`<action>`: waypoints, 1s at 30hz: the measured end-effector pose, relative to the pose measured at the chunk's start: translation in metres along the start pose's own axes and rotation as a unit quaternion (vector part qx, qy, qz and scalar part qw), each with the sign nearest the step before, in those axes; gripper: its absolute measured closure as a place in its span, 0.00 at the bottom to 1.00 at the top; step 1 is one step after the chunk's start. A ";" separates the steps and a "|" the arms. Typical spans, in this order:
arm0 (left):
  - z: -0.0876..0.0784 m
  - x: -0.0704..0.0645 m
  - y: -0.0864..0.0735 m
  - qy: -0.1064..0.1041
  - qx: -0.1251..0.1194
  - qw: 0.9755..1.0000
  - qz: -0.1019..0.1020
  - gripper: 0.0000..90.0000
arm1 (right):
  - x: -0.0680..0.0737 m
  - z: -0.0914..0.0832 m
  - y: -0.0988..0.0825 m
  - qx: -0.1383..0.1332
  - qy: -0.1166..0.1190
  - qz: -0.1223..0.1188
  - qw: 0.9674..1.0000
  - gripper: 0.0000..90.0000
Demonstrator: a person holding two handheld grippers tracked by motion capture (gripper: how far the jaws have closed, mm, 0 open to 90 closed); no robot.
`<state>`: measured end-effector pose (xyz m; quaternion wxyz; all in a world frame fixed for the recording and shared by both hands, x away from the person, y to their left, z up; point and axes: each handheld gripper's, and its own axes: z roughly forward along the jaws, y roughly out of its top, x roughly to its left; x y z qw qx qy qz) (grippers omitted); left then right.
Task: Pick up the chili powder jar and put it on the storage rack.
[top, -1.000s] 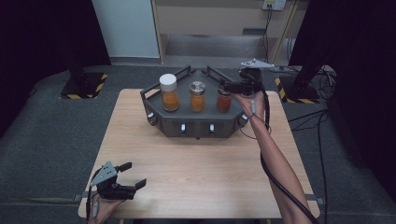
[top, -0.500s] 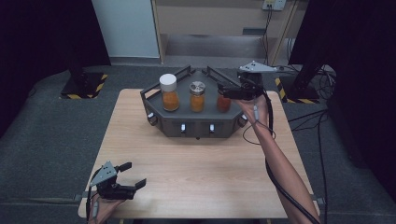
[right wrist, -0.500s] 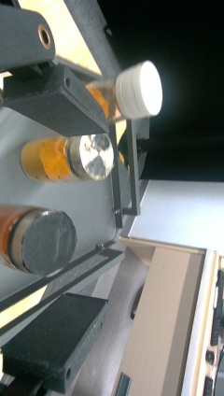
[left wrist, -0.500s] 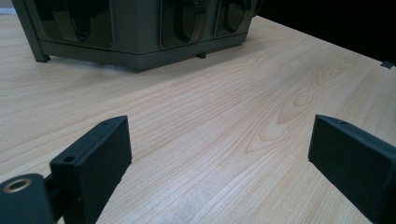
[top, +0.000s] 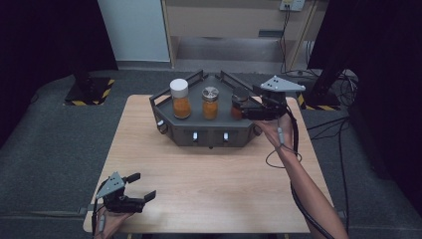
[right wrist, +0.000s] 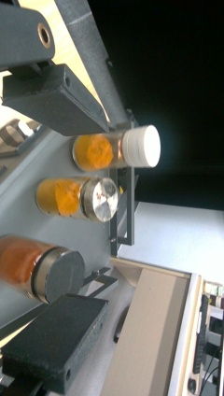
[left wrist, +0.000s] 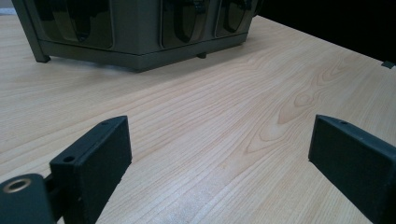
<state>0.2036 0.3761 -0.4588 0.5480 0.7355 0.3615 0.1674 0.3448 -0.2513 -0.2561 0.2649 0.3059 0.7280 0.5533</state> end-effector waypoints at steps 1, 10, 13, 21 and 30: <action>0.000 0.000 0.000 0.000 -0.001 1.000 0.000 0.06 | 0.001 -0.003 -0.001 -0.002 0.004 -0.003 1.000 0.14; -0.001 0.001 -0.001 0.000 -0.004 1.000 -0.003 0.05 | 0.010 -0.023 -0.012 -0.006 0.021 -0.011 1.000 0.14; -0.001 0.001 -0.002 0.000 -0.005 1.000 -0.004 0.05 | 0.011 -0.027 -0.017 -0.003 0.026 -0.011 1.000 0.14; -0.001 0.000 -0.002 0.002 -0.006 1.000 -0.004 0.05 | 0.012 -0.034 -0.029 0.006 0.029 -0.011 0.999 0.13; -0.001 0.001 -0.003 -0.002 -0.008 1.000 -0.002 0.05 | 0.019 -0.056 -0.052 0.010 0.027 -0.009 1.000 0.13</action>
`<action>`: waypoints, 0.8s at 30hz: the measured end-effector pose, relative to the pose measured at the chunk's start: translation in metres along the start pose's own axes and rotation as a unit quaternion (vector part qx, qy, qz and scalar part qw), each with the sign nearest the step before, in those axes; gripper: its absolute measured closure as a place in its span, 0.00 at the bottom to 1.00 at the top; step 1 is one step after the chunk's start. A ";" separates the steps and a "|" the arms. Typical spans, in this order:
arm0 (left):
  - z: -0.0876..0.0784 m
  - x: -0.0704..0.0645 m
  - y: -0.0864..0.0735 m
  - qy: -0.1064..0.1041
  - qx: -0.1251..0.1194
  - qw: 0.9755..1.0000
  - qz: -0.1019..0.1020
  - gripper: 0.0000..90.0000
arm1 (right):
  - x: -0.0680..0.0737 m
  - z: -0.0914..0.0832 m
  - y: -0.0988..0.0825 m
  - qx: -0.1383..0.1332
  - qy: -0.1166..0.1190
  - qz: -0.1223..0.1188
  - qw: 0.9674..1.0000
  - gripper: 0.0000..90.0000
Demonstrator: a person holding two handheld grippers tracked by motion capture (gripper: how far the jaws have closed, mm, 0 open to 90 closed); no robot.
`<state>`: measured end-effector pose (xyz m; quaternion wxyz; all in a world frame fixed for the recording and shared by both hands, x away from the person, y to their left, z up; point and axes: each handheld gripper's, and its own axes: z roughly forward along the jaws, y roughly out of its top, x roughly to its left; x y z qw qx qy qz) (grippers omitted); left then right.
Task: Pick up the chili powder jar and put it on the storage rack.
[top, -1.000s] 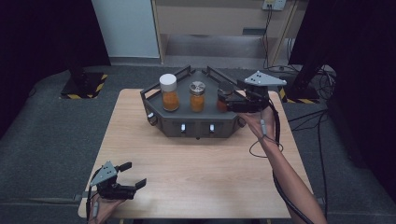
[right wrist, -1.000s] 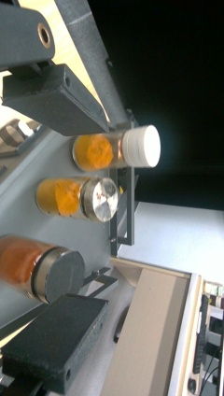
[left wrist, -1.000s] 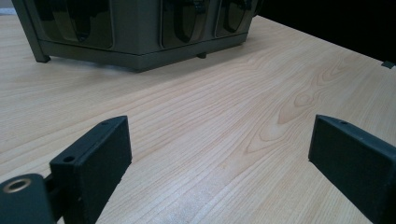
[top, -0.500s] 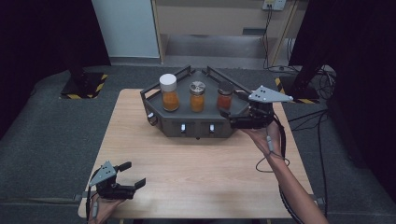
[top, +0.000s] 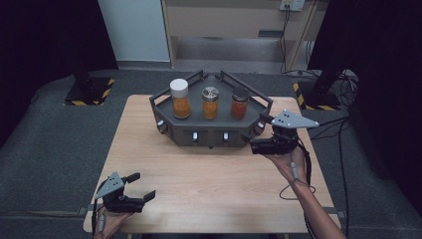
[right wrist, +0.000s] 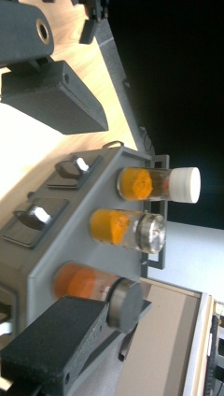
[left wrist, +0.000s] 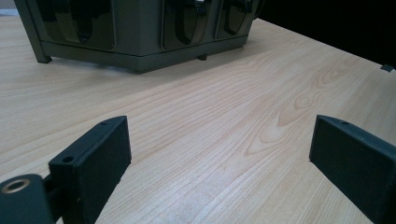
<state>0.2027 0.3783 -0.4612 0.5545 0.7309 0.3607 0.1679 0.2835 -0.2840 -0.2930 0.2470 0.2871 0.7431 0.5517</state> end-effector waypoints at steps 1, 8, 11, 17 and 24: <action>0.000 0.000 0.000 0.000 0.000 1.000 0.001 0.05 | 0.001 -0.003 -0.003 -0.002 -0.001 0.001 1.000 0.13; 0.001 0.000 0.000 0.001 0.002 1.000 -0.002 0.05 | 0.003 -0.024 -0.026 -0.003 -0.009 0.020 1.000 0.13; 0.000 0.000 0.000 0.001 0.000 1.000 -0.002 0.05 | 0.004 -0.031 -0.036 -0.001 -0.015 0.030 0.999 0.13; 0.000 0.001 -0.001 0.000 -0.003 1.000 -0.005 0.05 | 0.005 -0.043 -0.050 0.002 -0.026 0.036 0.999 0.13; 0.000 0.001 -0.002 0.001 -0.003 1.000 -0.005 0.05 | 0.006 -0.056 -0.066 0.003 -0.039 0.048 0.998 0.13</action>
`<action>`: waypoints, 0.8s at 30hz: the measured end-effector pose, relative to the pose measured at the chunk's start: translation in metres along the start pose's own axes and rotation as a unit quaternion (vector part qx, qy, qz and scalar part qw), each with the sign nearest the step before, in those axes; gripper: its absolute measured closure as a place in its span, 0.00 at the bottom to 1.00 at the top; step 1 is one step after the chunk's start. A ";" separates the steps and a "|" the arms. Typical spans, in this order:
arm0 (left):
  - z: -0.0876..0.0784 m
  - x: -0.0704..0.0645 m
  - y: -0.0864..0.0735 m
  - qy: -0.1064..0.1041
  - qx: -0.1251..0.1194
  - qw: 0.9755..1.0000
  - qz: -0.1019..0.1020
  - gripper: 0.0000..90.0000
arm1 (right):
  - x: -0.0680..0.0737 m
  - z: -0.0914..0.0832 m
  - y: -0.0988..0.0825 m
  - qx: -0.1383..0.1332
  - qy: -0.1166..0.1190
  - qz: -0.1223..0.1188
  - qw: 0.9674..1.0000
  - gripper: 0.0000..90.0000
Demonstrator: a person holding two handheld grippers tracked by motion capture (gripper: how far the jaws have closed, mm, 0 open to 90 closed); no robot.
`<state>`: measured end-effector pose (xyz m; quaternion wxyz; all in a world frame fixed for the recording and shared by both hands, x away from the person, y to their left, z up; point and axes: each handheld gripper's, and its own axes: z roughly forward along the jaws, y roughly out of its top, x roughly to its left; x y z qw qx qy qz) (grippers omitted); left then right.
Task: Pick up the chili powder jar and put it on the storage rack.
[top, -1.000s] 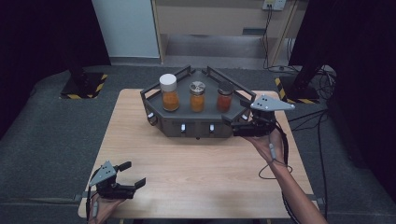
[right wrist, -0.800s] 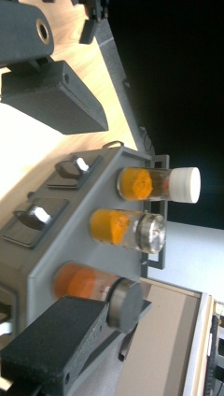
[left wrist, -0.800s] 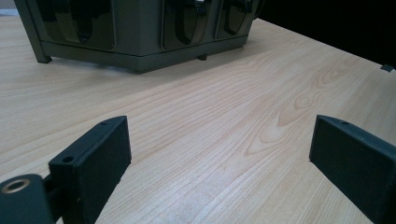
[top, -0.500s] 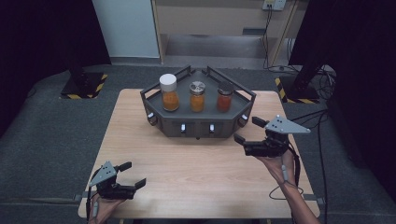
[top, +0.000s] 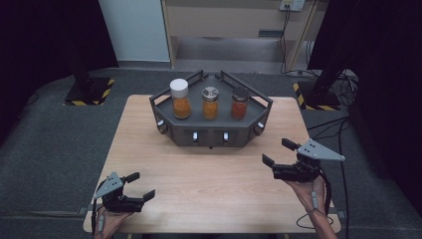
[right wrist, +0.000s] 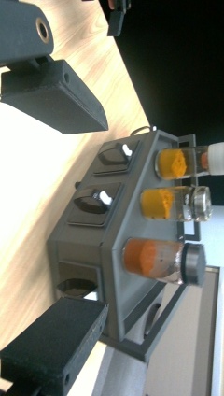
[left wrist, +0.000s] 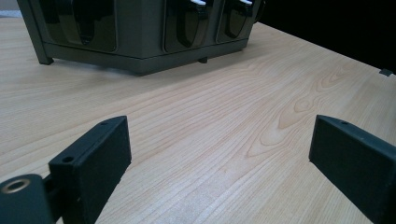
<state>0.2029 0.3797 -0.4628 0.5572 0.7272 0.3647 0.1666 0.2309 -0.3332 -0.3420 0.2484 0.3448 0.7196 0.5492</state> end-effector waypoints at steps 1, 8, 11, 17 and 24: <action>0.000 0.000 0.000 0.000 0.000 1.000 0.000 0.05 | 0.000 -0.002 -0.003 -0.001 -0.002 0.002 1.000 0.13; -0.001 0.000 0.000 0.001 -0.001 1.000 0.000 0.05 | 0.003 -0.013 -0.025 -0.003 -0.015 0.004 1.000 0.12; -0.001 0.000 0.000 0.001 -0.001 1.000 0.000 0.05 | 0.004 -0.015 -0.034 0.001 -0.015 0.004 1.000 0.12; -0.001 -0.001 0.000 0.002 -0.001 1.000 0.000 0.05 | 0.007 -0.022 -0.051 0.009 -0.021 0.005 1.000 0.12; -0.001 -0.001 0.000 0.003 -0.001 1.000 0.001 0.05 | 0.007 -0.030 -0.068 0.012 -0.025 0.006 1.000 0.13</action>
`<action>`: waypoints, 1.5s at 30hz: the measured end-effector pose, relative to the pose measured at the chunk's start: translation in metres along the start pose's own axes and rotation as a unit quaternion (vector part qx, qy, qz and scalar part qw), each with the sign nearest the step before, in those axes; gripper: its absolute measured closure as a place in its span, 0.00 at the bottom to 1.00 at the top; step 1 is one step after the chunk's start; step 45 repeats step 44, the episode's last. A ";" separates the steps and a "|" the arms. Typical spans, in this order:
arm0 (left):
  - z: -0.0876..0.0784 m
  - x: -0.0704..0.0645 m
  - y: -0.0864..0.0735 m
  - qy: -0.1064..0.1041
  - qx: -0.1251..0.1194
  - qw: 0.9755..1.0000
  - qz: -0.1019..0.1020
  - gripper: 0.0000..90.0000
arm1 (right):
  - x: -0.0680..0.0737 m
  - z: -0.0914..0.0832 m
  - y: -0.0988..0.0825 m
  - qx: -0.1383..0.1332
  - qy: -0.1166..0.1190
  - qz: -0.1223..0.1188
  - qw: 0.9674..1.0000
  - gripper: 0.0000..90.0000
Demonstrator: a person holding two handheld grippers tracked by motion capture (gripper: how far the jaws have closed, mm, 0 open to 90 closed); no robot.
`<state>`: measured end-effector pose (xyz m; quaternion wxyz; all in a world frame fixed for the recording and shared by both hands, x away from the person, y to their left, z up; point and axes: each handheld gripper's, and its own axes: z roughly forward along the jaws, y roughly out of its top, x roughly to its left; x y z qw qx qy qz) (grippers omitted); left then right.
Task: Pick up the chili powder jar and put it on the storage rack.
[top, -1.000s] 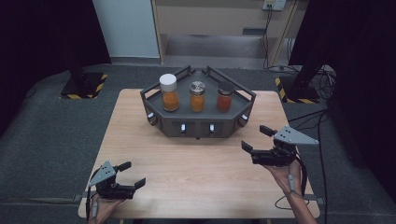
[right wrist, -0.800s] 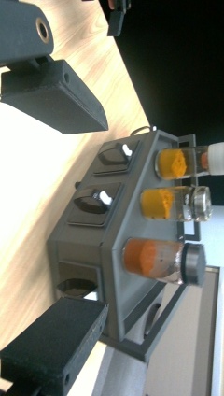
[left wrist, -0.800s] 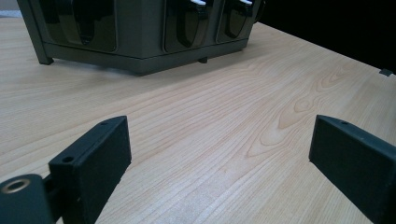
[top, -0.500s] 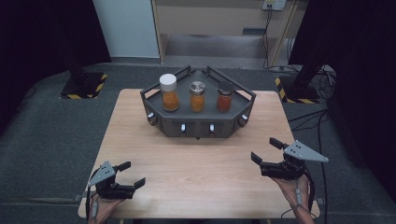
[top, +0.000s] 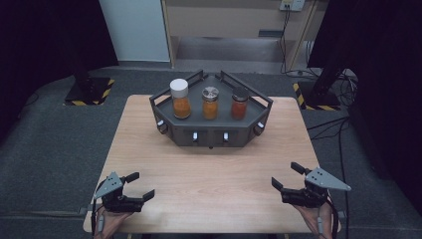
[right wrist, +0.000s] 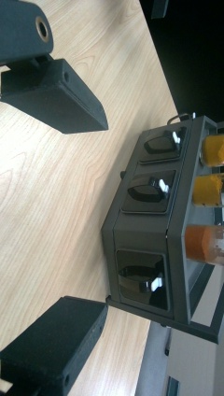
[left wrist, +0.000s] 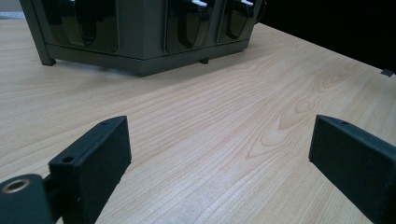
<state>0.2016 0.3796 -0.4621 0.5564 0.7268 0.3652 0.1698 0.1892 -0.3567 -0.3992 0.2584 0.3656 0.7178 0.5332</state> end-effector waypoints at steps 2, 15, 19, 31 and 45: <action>0.000 0.000 0.000 0.001 0.000 1.000 0.000 0.05 | -0.001 -0.001 -0.005 0.001 0.001 0.002 1.000 0.12; 0.000 -0.001 0.000 -0.001 0.000 1.000 0.001 0.05 | -0.010 0.002 -0.028 0.008 0.013 0.028 0.999 0.13; 0.000 0.000 0.000 -0.003 0.000 1.000 0.002 0.05 | -0.010 0.005 -0.030 0.012 0.021 0.019 1.000 0.13; 0.000 -0.001 0.001 -0.006 -0.002 1.000 0.008 0.05 | -0.012 0.006 -0.036 0.007 0.021 0.008 1.000 0.13; -0.001 -0.003 0.002 -0.007 -0.001 1.000 0.012 0.05 | -0.009 0.006 -0.035 0.012 0.018 0.002 1.000 0.13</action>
